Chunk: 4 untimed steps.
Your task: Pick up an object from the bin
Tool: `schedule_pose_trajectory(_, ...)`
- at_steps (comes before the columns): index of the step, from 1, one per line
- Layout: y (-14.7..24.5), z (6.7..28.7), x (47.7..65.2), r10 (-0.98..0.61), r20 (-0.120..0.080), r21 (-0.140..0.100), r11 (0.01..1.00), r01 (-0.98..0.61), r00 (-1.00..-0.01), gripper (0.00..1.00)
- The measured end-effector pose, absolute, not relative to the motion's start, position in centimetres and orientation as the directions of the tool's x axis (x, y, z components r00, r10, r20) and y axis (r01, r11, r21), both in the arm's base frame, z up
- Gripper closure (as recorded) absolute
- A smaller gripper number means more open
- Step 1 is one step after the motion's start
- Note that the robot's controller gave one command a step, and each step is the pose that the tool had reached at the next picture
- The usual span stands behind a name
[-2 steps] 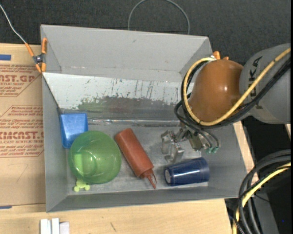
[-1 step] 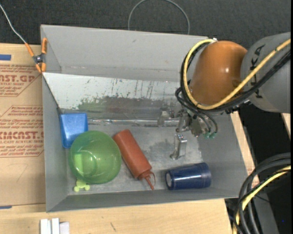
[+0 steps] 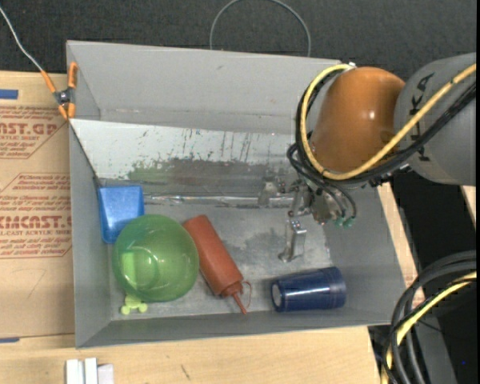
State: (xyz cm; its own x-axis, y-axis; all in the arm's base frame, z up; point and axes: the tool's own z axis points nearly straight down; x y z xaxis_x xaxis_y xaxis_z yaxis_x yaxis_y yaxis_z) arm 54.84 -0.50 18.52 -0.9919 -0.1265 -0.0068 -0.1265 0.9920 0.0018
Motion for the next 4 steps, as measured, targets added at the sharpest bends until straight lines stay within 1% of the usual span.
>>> schedule_pose_trajectory(1, 8.9, 11.4, 53.1, -0.187, -0.003, 0.006, 0.982, -0.187, -0.982, 0.00)
schedule_pose_trajectory(2, 6.8, 8.8, 54.2, -0.178, -0.006, 0.002, 0.984, -0.178, -0.984, 0.00)
schedule_pose_trajectory(3, 6.9, 6.9, 54.0, -0.514, -0.006, 0.006, 0.858, -0.514, -0.858, 1.00)
schedule_pose_trajectory(4, 7.0, 6.9, 54.0, -0.513, -0.006, 0.006, 0.858, -0.514, -0.858, 1.00)
